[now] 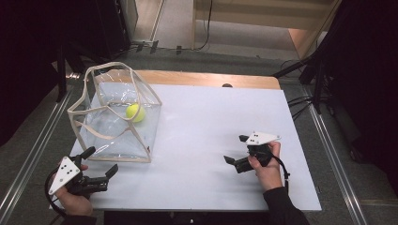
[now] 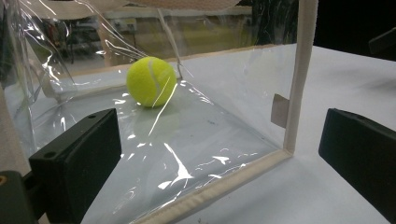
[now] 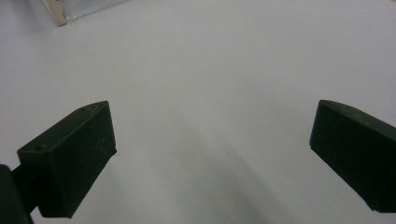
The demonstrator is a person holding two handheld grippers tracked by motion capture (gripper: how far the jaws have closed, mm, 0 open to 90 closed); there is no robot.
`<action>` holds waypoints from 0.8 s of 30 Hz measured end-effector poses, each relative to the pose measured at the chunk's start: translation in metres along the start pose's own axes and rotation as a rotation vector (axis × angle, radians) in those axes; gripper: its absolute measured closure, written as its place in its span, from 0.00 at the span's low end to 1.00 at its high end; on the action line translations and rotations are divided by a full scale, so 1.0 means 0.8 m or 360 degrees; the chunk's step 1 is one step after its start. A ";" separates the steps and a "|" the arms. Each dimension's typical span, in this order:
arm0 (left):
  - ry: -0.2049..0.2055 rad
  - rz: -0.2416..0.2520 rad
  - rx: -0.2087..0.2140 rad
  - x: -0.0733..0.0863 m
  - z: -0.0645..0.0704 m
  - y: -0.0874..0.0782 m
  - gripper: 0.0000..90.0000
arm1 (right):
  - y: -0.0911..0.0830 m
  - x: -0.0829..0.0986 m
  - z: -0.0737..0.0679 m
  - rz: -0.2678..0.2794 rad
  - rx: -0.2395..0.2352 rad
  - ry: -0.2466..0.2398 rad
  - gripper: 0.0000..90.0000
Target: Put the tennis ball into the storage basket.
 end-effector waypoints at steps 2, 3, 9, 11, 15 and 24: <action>0.0001 0.0001 -0.0001 0.000 0.000 0.000 0.00 | -0.004 0.005 0.002 0.0011 0.0009 0.0013 0.00; -0.0001 0.0000 0.0000 0.000 0.000 0.000 0.00 | -0.006 0.007 0.002 0.0015 0.0016 0.0017 0.00; 0.0002 0.0001 -0.0002 0.000 0.000 0.000 0.00 | -0.020 0.024 0.008 0.0047 0.0046 0.0061 0.00; 0.0003 0.0000 -0.0002 0.000 0.000 0.000 0.00 | -0.025 0.030 0.009 0.0061 0.0051 0.0079 0.00; 0.0005 -0.0001 -0.0002 0.000 0.000 0.000 0.00 | -0.035 0.040 0.012 0.0069 0.0083 0.0104 0.00; 0.0005 -0.0002 -0.0003 0.000 0.000 0.000 0.00 | -0.058 0.055 0.020 0.0141 0.0147 0.0151 0.00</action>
Point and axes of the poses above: each handheld gripper's, and its own axes: y roughly forward along the jaws, x roughly out of its underside, z roughly to its right, the point moved 4 cm from there along y, roughly forward along the jaws, and after that the axes turned 12 degrees about -x, right-handed, at the moved point
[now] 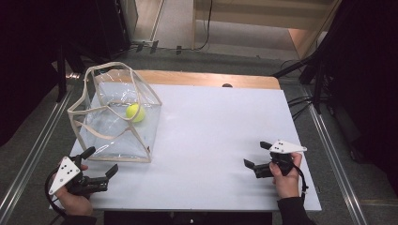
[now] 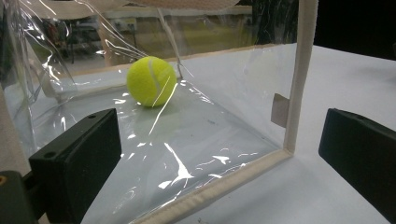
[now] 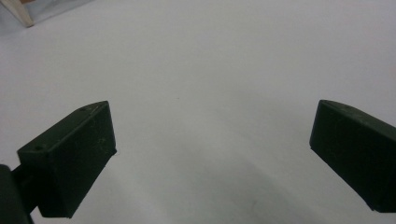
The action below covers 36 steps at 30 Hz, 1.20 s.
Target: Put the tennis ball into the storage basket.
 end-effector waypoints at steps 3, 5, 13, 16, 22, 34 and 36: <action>0.0001 0.0002 0.0002 0.000 0.000 0.000 0.00 | -0.007 0.004 0.003 0.0011 0.0020 0.0021 0.00; -0.0005 0.0001 0.0000 0.000 0.000 0.000 0.00 | -0.011 0.006 0.006 0.0027 0.0027 0.0022 0.00; -0.0006 0.0003 0.0002 0.000 0.000 0.000 0.00 | -0.029 0.013 0.012 0.0081 0.0065 0.0070 0.00; -0.0004 0.0001 -0.0001 0.000 0.000 0.000 0.00 | -0.033 0.015 0.015 0.0095 0.0076 0.0074 0.00; -0.0008 0.0002 0.0000 0.000 0.000 0.000 0.00 | -0.042 0.022 0.019 0.0117 0.0111 0.0099 0.00; -0.0007 0.0004 0.0002 0.000 -0.001 -0.001 0.00 | -0.074 0.040 0.024 0.0238 0.0187 0.0196 0.00; -0.0007 0.0008 0.0005 0.000 -0.001 -0.001 0.00 | -0.078 0.044 0.026 0.0254 0.0229 0.0214 0.00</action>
Point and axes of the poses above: each handheld gripper's, and its own axes: y roughly forward along the jaws, x roughly out of its underside, z roughly to its right, the point moved 4 cm from there along y, roughly forward along the jaws, and after that the axes turned 12 degrees about -x, right-handed, at the moved point
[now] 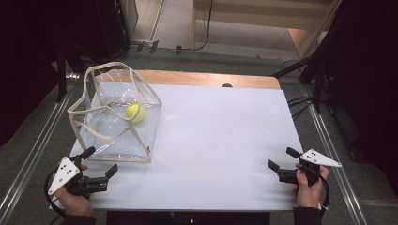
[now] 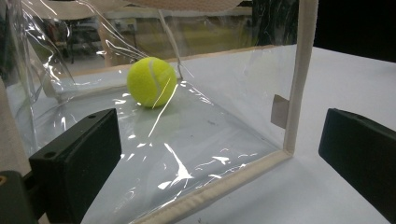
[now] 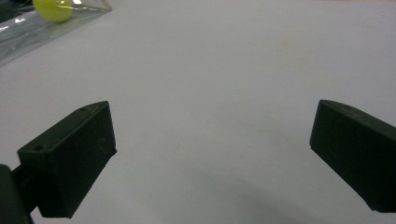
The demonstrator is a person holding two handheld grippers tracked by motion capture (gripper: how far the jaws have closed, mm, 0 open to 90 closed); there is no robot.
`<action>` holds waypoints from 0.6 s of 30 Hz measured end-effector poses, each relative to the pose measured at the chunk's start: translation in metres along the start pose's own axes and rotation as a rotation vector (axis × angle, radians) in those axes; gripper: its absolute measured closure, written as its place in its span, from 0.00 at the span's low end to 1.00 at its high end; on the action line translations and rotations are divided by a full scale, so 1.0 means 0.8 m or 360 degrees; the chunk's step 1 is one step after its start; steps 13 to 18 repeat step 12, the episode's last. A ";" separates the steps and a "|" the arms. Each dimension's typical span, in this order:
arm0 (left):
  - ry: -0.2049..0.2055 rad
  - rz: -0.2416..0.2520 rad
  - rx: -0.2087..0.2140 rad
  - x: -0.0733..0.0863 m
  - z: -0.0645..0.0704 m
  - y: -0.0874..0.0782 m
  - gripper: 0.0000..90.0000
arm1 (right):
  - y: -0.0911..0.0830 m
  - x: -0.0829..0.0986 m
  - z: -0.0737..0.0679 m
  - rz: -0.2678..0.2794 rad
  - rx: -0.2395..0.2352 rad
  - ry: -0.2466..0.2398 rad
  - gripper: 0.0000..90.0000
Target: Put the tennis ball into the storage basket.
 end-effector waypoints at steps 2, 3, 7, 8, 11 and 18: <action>0.0001 -0.0001 -0.0002 0.000 0.000 0.000 0.00 | -0.003 0.002 0.003 0.0021 0.0029 0.0011 0.00; 0.0001 0.0000 -0.0001 0.000 0.000 0.000 0.00 | -0.004 0.002 0.005 0.0029 0.0040 0.0019 0.00; -0.0004 -0.0001 -0.0003 0.000 0.000 0.001 0.00 | -0.006 0.003 0.007 0.0045 0.0060 0.0026 0.00; -0.0002 -0.0015 -0.0009 0.000 0.000 0.001 0.00 | -0.005 0.004 0.007 0.0041 0.0066 0.0021 0.00; -0.0010 -0.0013 -0.0018 -0.001 -0.001 0.004 0.00 | -0.005 0.005 0.006 0.0028 0.0099 0.0035 0.00; -0.0008 -0.0021 -0.0020 -0.001 -0.002 0.004 0.00 | -0.004 0.006 0.005 0.0020 0.0101 0.0037 0.00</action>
Point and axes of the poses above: each handheld gripper's, and its own axes: y roughly forward along the jaws, x roughly out of its underside, z roughly to its right, the point moved 4 cm from there along y, roughly forward along the jaws, and after that the axes turned 12 degrees about -x, right-handed, at the moved point
